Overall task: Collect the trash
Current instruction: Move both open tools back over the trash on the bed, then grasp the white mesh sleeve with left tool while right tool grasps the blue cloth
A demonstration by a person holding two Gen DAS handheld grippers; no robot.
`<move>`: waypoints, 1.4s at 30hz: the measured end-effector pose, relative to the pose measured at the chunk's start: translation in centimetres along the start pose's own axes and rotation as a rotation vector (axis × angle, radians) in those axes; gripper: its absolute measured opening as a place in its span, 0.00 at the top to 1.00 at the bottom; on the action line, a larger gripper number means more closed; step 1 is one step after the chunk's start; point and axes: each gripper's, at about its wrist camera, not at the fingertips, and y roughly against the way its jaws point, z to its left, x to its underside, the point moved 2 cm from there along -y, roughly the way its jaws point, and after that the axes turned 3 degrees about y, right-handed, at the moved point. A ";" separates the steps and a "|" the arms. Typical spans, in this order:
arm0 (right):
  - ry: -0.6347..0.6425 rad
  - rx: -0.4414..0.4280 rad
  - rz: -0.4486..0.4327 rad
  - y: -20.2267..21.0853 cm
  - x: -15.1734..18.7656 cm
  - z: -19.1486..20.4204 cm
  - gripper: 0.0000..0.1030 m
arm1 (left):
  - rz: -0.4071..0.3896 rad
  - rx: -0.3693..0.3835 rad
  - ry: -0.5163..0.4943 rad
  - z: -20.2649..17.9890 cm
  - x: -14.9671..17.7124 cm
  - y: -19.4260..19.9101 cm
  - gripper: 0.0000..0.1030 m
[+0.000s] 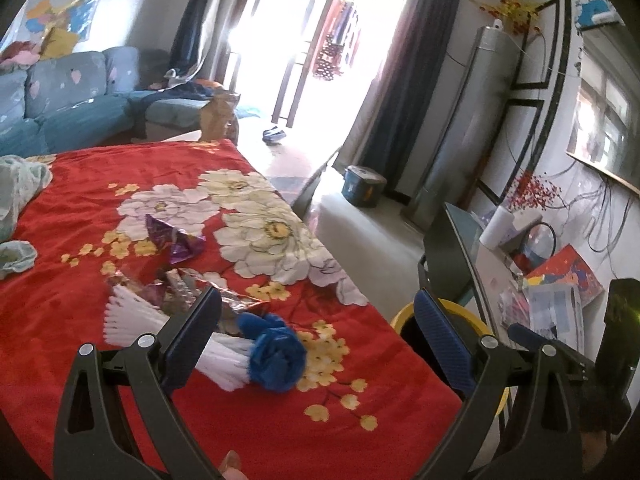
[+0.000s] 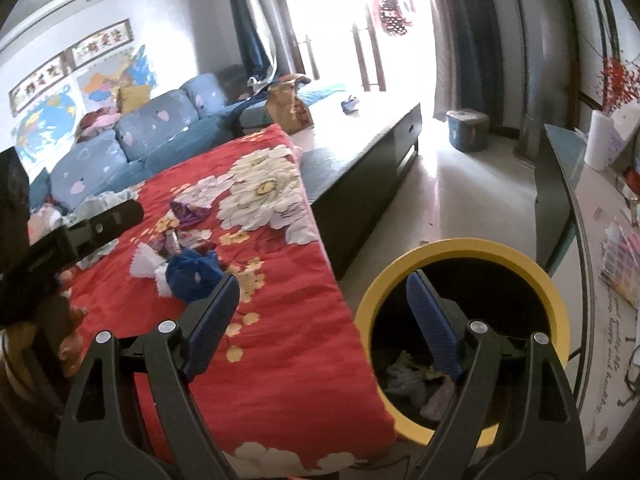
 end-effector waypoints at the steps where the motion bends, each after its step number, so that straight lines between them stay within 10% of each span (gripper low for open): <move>1: 0.004 -0.004 0.002 0.0 0.0 0.2 0.25 | -0.002 -0.005 0.006 0.4 0.0 0.1 0.09; 34: 0.103 -0.189 0.147 -7.7 0.1 10.4 0.25 | -0.003 -0.224 0.239 14.2 -0.4 0.8 0.09; 42: 0.038 -0.228 0.202 -10.1 0.2 11.2 0.42 | 0.055 -0.208 0.284 16.4 0.6 -1.0 0.18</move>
